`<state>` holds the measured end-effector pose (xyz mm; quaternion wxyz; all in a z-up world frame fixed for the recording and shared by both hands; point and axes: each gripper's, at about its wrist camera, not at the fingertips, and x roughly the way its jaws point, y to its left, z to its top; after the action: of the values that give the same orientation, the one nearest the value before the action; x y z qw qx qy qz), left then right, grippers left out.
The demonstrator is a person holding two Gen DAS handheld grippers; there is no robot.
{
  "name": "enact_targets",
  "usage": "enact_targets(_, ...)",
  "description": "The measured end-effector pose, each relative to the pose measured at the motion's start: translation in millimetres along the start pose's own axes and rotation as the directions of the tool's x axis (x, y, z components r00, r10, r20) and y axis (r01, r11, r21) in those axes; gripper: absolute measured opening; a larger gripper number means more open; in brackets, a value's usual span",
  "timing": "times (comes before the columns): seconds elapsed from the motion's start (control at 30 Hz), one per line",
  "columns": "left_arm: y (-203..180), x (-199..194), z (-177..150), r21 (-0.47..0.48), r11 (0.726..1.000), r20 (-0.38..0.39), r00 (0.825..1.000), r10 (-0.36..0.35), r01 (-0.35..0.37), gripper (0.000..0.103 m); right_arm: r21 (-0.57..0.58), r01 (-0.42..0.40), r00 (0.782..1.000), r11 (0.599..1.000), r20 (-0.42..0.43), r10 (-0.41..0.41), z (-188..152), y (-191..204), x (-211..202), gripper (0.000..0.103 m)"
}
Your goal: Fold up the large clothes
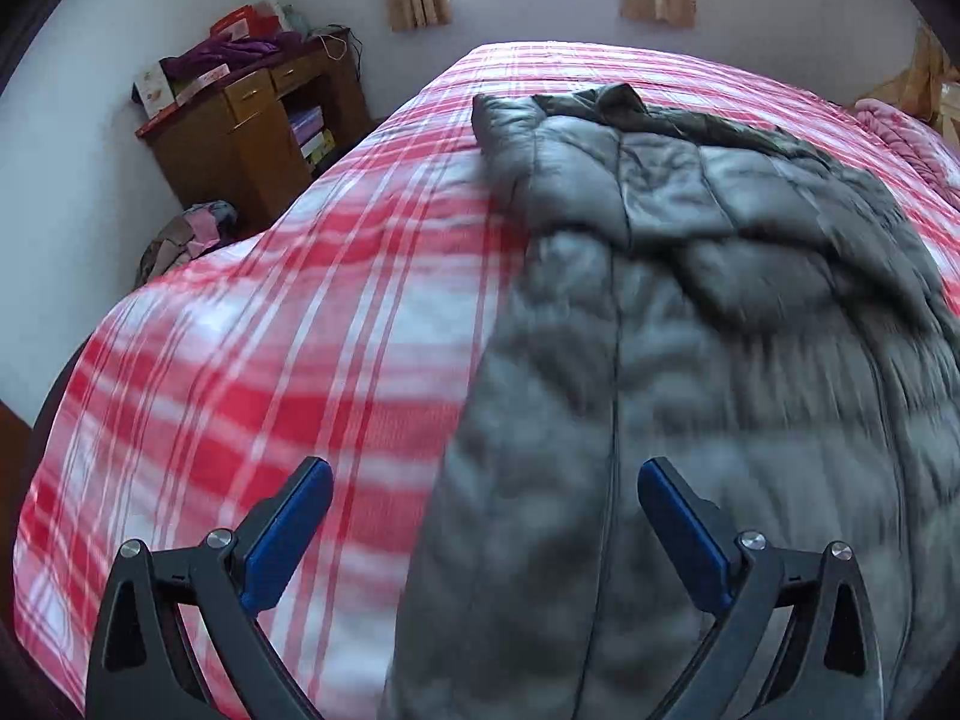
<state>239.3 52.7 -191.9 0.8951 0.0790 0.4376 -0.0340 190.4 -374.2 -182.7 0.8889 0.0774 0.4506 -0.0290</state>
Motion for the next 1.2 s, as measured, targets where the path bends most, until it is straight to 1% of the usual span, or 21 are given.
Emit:
enact_targets(0.1, -2, -16, -27, 0.011, 1.000, 0.017, 1.000, -0.017, 0.016, 0.102, 0.016, 0.010, 1.000, 1.000, 0.006, -0.010, -31, 0, -18, 0.079)
enact_targets(0.13, -3, -17, -33, 0.014, 0.999, 0.010, 0.999, -0.031, 0.031, 0.102, 0.015, 0.004, 1.000, 1.000, 0.012, -0.005, -39, 1, -24, 0.079)
enact_targets(0.17, -4, -16, -39, 0.014, 0.999, -0.004, 1.000, -0.031, 0.031, 0.102, 0.014, 0.000, 1.000, 1.000, 0.021, 0.000, -46, 3, -29, 0.079)
enact_targets(0.23, -7, -14, -49, 0.004, 1.000, -0.025, 0.999, -0.024, 0.024, 0.102, 0.014, 0.007, 0.999, 1.000, 0.033, -0.007, -57, 5, -36, 0.080)
enact_targets(0.3, -7, -14, -57, -0.011, 0.999, -0.034, 0.999, -0.033, 0.033, 0.102, 0.014, 0.013, 1.000, 1.000, 0.029, -0.013, -66, 7, -37, 0.079)
enact_targets(0.37, -3, -18, -68, -0.031, 0.999, -0.033, 0.999, -0.036, 0.035, 0.102, 0.015, 0.009, 1.000, 1.000, 0.020, -0.009, -76, 9, -38, 0.080)
enact_targets(0.47, 6, -24, -81, -0.050, 0.998, -0.035, 0.999, -0.036, 0.034, 0.102, 0.011, 0.009, 0.999, 1.000, 0.031, -0.010, -93, 10, -48, 0.080)
enact_targets(0.57, 11, -25, -94, -0.081, 0.995, -0.051, 0.996, -0.069, 0.065, 0.102, -0.003, -0.002, 0.999, 1.000, 0.040, 0.002, -110, 14, -54, 0.079)
enact_targets(0.6, 12, -25, -100, -0.089, 0.991, -0.062, 0.992, -0.107, 0.102, 0.101, -0.011, -0.002, 0.999, 1.000, 0.044, 0.003, -115, 18, -56, 0.078)
enact_targets(0.63, 11, -25, -103, -0.092, 0.988, -0.064, 0.990, -0.129, 0.123, 0.095, -0.021, -0.009, 0.999, 1.000, 0.048, 0.010, -121, 19, -58, 0.066)
enact_targets(0.67, 11, -27, -105, -0.088, 0.988, -0.051, 0.990, -0.133, 0.128, 0.090, -0.032, -0.017, 0.999, 0.999, 0.048, 0.018, -126, 22, -59, 0.047)
enact_targets(0.7, 8, -32, -105, -0.073, 0.988, -0.039, 0.989, -0.142, 0.139, 0.068, -0.045, -0.027, 0.998, 0.999, 0.049, 0.029, -128, 24, -60, 0.033)
enact_targets(0.73, 5, -37, -104, -0.057, 0.986, -0.028, 0.987, -0.158, 0.156, 0.040, -0.055, -0.064, 0.997, 0.996, 0.050, 0.067, -130, 26, -62, 0.015)
enact_targets(0.77, 3, -41, -103, -0.045, 0.984, -0.024, 0.984, -0.176, 0.175, 0.028, -0.047, -0.101, 0.993, 0.994, 0.048, 0.103, -130, 26, -63, 0.013)
enact_targets(0.8, 1, -47, -102, -0.038, 0.980, -0.021, 0.981, -0.194, 0.193, 0.017, -0.045, -0.100, 0.993, 0.994, 0.051, 0.103, -131, 29, -66, 0.012)
enact_targets(0.87, 2, -64, -100, -0.028, 0.981, 0.017, 0.982, -0.189, 0.190, 0.012, -0.048, -0.099, 0.992, 0.994, 0.075, 0.103, -132, 32, -73, 0.010)
enact_targets(0.93, 6, -83, -98, -0.015, 0.980, 0.059, 0.978, -0.198, 0.199, 0.011, -0.025, -0.126, 0.985, 0.992, 0.113, 0.128, -131, 30, -86, 0.009)
enact_targets(1.03, 17, -124, -94, -0.009, 0.973, 0.130, 0.965, -0.227, 0.230, 0.009, -0.011, -0.172, 0.967, 0.985, 0.189, 0.171, -127, 27, -116, 0.008)
enact_targets(1.13, 33, -176, -90, -0.010, 0.956, 0.211, 0.935, -0.285, 0.294, 0.009, -0.034, -0.196, 0.942, 0.980, 0.272, 0.198, -121, 30, -158, 0.008)
enact_targets(1.17, 40, -198, -89, -0.010, 0.947, 0.245, 0.919, -0.310, 0.322, 0.009, -0.044, -0.203, 0.932, 0.978, 0.298, 0.207, -120, 31, -172, 0.008)
enact_targets(1.2, 47, -215, -85, -0.013, 0.939, 0.272, 0.905, -0.326, 0.342, 0.008, -0.054, -0.212, 0.918, 0.976, 0.333, 0.218, -117, 33, -192, 0.008)
